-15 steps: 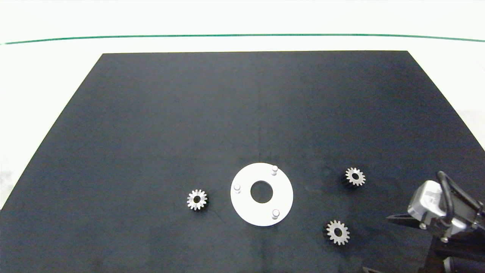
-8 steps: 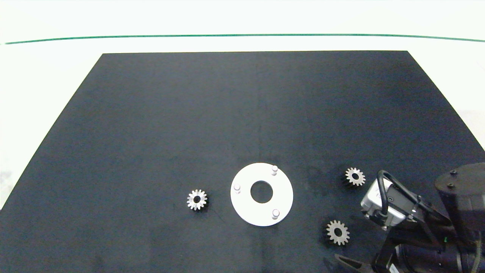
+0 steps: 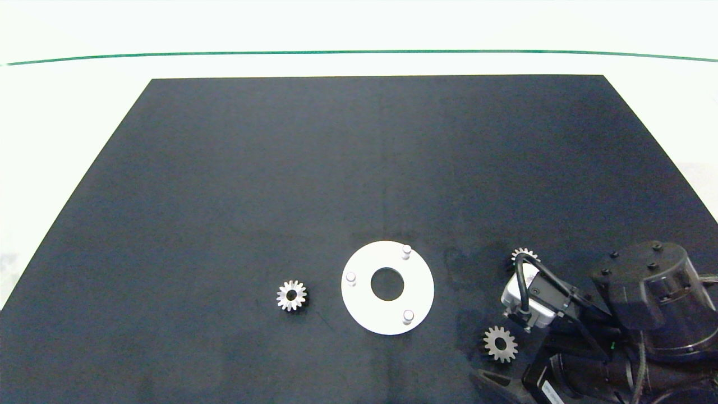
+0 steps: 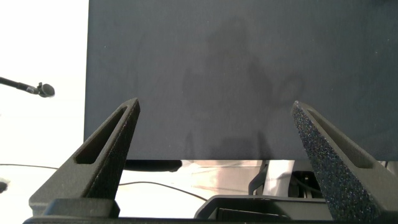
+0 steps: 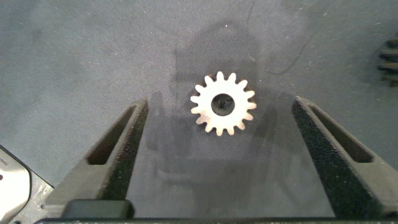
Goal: Install three planetary gears onto the carrier pins
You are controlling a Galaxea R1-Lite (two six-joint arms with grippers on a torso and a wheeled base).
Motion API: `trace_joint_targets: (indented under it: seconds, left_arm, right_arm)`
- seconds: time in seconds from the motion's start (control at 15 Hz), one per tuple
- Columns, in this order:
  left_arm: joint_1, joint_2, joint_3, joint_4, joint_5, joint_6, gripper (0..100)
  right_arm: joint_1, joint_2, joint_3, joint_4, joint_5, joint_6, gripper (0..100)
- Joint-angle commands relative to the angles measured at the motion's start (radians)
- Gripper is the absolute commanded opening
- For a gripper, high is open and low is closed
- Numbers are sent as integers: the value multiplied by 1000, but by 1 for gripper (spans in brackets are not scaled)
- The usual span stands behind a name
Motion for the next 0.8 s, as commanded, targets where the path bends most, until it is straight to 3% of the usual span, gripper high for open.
trace_joint_targets:
  seconds: [0.07, 0.27, 0.8]
  left_arm:
    - [0, 1, 0, 4, 2, 0, 100]
    - [0, 1, 0, 4, 2, 0, 100]
    - [0, 1, 2, 5, 2, 0, 100]
  right_arm:
    - [0, 22, -3, 2, 1, 0, 86]
    - [2, 26, -3, 0, 1, 17, 80]
    - [0, 55, -5, -21, 1, 20, 64]
